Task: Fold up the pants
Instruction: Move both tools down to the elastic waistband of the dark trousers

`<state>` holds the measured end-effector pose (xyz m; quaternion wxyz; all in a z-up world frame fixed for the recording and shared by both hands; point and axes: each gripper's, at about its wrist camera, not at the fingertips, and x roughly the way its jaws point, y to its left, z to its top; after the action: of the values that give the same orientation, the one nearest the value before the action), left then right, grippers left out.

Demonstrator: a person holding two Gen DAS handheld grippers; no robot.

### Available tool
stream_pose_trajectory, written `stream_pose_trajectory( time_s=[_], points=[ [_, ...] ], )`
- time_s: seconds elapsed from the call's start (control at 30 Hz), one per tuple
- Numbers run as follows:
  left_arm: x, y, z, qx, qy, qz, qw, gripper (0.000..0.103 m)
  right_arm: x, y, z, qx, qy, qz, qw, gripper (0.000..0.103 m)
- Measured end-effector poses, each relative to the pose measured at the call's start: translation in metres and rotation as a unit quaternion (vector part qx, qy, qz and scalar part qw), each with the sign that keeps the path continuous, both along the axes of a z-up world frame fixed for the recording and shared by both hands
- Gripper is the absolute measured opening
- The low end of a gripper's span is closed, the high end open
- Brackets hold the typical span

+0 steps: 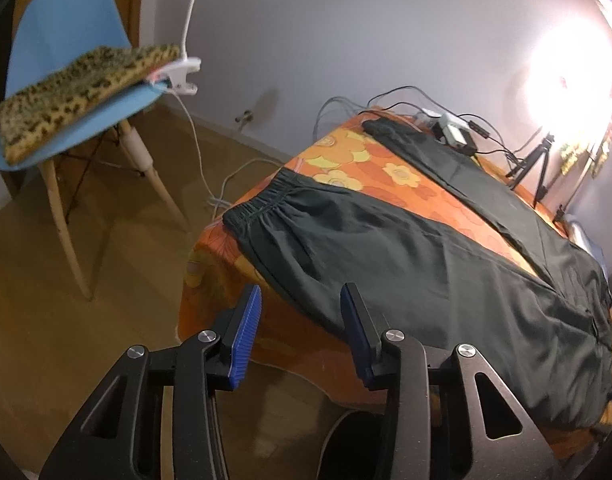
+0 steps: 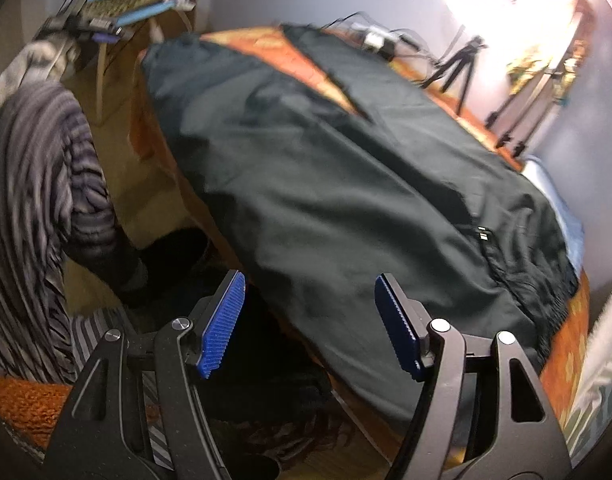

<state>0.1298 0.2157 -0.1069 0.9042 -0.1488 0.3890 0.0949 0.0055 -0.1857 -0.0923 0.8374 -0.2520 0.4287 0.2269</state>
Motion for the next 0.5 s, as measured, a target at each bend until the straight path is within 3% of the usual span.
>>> stream_pose_trajectory(
  time_s=[0.23,0.5],
  points=[
    [0.03,0.017,-0.013,0.0,0.021,0.008,0.9998,0.04,0.014,0.019,-0.035,-0.018,0.014,0.025,0.999,0.071],
    [0.064,0.029,-0.03,-0.005,0.044,0.019,0.9988,0.04,0.011,0.017,-0.053,-0.039,-0.002,0.03,0.999,0.071]
  ],
)
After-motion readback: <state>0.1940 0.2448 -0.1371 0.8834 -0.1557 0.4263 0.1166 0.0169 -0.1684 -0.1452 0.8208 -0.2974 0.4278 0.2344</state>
